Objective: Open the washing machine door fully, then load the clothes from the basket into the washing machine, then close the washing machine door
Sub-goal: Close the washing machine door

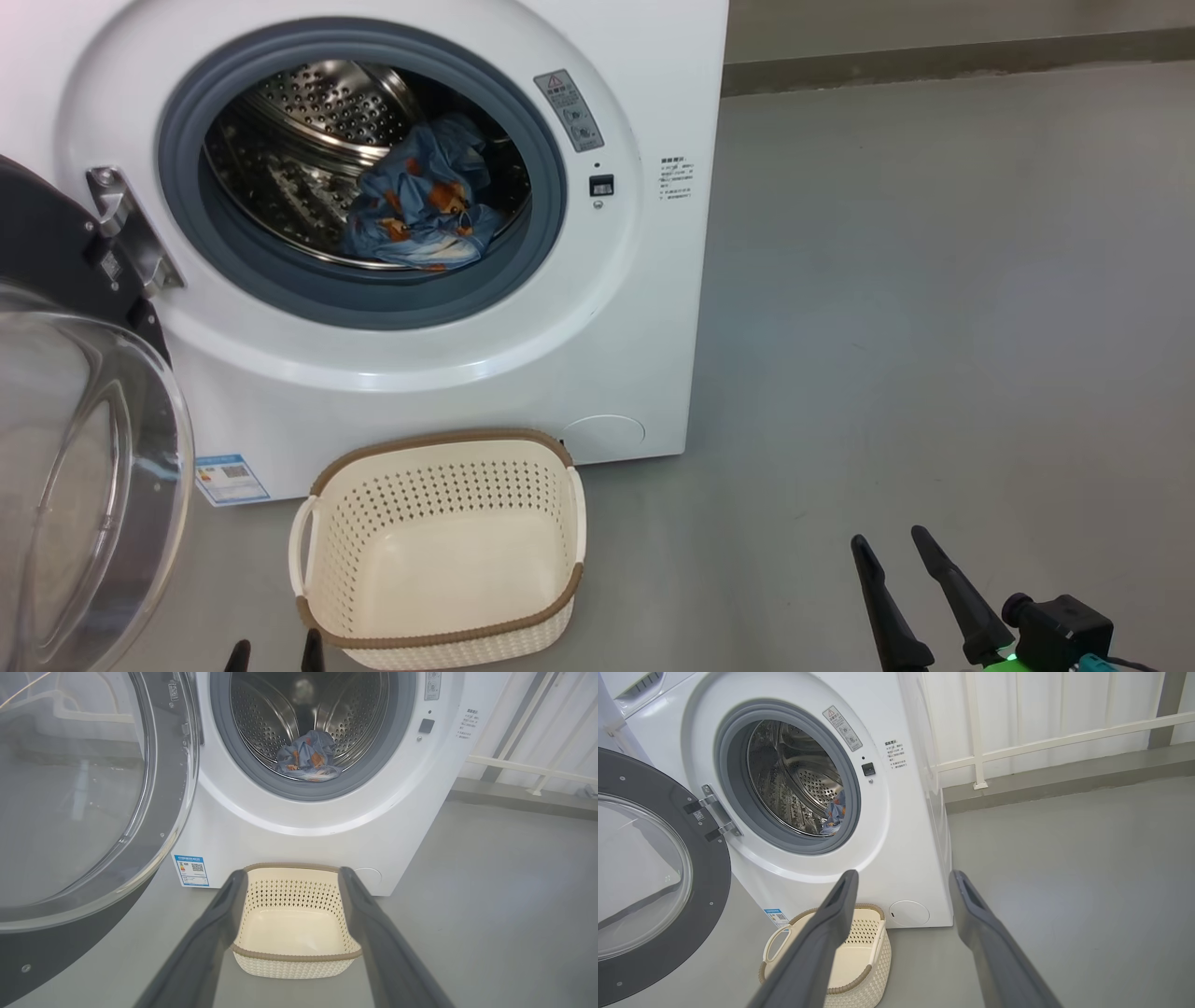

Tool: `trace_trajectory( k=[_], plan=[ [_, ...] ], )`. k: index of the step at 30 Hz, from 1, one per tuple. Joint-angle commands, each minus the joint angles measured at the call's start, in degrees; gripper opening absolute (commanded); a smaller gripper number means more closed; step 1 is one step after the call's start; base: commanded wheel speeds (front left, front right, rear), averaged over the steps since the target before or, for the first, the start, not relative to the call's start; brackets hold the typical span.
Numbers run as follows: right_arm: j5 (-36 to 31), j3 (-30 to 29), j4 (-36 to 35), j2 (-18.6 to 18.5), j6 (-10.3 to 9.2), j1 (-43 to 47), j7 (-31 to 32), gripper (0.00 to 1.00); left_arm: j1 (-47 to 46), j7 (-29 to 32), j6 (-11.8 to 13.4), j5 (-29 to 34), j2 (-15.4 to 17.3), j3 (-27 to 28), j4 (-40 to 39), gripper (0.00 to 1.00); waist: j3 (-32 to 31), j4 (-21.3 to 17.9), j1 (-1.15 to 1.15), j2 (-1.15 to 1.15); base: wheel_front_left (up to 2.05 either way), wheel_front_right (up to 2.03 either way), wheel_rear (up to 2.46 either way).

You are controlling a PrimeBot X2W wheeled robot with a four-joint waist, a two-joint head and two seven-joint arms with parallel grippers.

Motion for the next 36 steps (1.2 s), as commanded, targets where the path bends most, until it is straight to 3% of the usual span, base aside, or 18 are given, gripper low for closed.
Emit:
trace_trajectory(
  k=[1, 7, 14, 24, 32, 36],
  plan=[
    [-0.4, 1.6, -1.5, -0.2, 0.09, -1.0, -0.3, 1.00, -1.6, -0.4, -0.2, 0.8, 0.6, 1.9, -1.4, 1.00, 0.0, 0.0, 0.00, 0.00, 0.00, 0.00, 0.00],
    [-0.4, 1.2, -1.5, -0.3, 0.09, -0.6, -0.3, 1.00, -1.7, -0.4, -0.5, 1.2, 0.6, 1.8, -1.2, 1.00, 0.1, 0.9, 0.00, 0.00, 0.00, 0.00, 0.00],
    [-0.4, 1.4, -1.4, -0.2, 0.09, -0.4, -0.3, 1.00, -1.6, -0.4, -0.3, 1.6, 0.6, 2.0, -1.4, 1.00, 0.2, 4.9, 0.00, 0.00, 0.00, 0.00, 0.00],
    [-0.1, 2.1, -1.1, -0.8, 0.09, -1.1, -0.3, 1.00, -0.7, -0.4, 0.1, 1.9, 0.6, 2.7, -1.9, 1.00, -0.1, 15.6, 0.00, 0.00, 0.00, 0.00, 0.00],
    [0.1, 2.9, -0.8, -0.7, 0.09, -1.4, -0.3, 1.00, 0.5, -0.4, 0.4, 2.1, 0.6, 3.0, -2.3, 1.00, -0.9, 27.4, 0.00, 0.00, 0.00, 0.00, 0.00],
    [0.0, 4.8, -0.6, -1.1, 0.09, -3.7, -0.3, 1.00, 0.8, -0.4, 1.2, 0.7, 0.6, 4.2, -3.7, 1.00, 1.0, 29.9, 0.00, 0.00, 0.00, 0.00, 0.00]
  ],
)
